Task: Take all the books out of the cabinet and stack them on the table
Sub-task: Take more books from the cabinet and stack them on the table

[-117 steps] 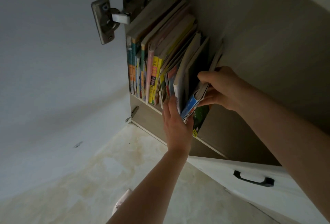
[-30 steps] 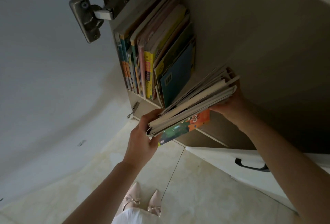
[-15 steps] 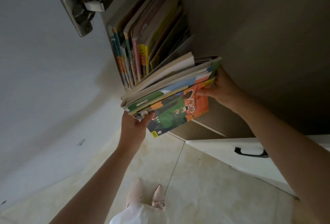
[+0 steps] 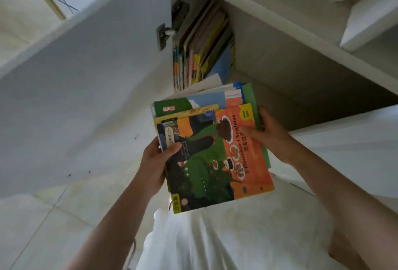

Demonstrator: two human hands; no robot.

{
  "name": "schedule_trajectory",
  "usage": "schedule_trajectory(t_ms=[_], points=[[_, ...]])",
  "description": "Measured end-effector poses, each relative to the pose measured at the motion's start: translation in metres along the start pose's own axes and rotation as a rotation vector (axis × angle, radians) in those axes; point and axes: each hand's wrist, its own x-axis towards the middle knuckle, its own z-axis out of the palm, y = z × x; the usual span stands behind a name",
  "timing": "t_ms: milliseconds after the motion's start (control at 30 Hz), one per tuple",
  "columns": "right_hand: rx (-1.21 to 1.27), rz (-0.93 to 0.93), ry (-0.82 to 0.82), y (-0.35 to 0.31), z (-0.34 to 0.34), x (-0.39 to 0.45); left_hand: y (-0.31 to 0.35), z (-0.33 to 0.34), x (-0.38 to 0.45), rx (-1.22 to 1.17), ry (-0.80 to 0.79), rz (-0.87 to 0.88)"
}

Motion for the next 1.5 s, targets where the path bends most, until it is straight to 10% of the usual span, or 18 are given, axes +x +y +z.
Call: schedule_trajectory(t_ms=[567, 1500], points=[[-0.172, -0.258, -0.037, -0.053, 0.047, -0.149, -0.002, 0.02, -0.215, -0.05, 0.482, 0.181], [-0.674, -0.608, -1.234, 0.052, 0.3, -0.49, -0.333, 0.01, -0.64, -0.915, 1.494, 0.612]])
